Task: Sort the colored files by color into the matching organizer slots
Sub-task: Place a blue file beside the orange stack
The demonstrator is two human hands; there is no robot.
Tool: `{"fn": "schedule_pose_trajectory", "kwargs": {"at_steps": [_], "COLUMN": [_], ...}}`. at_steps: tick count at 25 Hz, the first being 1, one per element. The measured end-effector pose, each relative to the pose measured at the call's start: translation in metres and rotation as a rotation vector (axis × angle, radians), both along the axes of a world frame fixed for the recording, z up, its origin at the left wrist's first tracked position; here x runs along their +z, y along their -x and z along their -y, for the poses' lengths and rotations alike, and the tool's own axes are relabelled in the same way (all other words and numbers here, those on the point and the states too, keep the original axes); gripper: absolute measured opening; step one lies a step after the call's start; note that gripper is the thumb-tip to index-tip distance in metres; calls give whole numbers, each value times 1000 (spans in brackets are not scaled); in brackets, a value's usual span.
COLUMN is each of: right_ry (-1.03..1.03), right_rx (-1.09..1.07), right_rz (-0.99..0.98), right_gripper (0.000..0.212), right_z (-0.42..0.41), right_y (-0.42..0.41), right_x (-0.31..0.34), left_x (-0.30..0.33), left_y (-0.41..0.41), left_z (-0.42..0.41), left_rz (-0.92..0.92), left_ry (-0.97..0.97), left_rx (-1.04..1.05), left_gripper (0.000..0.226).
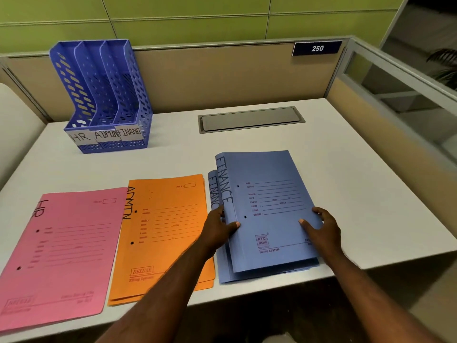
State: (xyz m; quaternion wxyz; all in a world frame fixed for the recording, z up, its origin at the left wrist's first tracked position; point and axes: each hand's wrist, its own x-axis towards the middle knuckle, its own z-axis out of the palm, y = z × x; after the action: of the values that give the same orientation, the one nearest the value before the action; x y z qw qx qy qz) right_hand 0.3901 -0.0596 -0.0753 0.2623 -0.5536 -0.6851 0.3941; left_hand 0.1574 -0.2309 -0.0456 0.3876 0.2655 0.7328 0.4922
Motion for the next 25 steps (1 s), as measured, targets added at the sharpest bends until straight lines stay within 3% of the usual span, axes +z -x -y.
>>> {"fn": "schedule_pose_trajectory", "kwargs": {"at_steps": [8, 13, 18, 25], "right_ry": [-44, -130, -240, -294], "right_rx": [36, 28, 67, 360], "right_rz": [242, 412, 297, 161], "right_gripper": [46, 37, 36, 36], "right_z": [4, -1, -18, -2], "right_y": [-1, 10, 30, 114], "right_x": [-23, -25, -16, 6], "left_x": [-13, -16, -13, 10], "left_y": [-1, 2, 7, 31], "left_z": [-2, -6, -1, 41], "left_rz": [-81, -170, -191, -366], "left_ry": [90, 131, 175, 139], "left_rx": [-74, 34, 135, 268], "left_gripper": [52, 46, 75, 61]}}
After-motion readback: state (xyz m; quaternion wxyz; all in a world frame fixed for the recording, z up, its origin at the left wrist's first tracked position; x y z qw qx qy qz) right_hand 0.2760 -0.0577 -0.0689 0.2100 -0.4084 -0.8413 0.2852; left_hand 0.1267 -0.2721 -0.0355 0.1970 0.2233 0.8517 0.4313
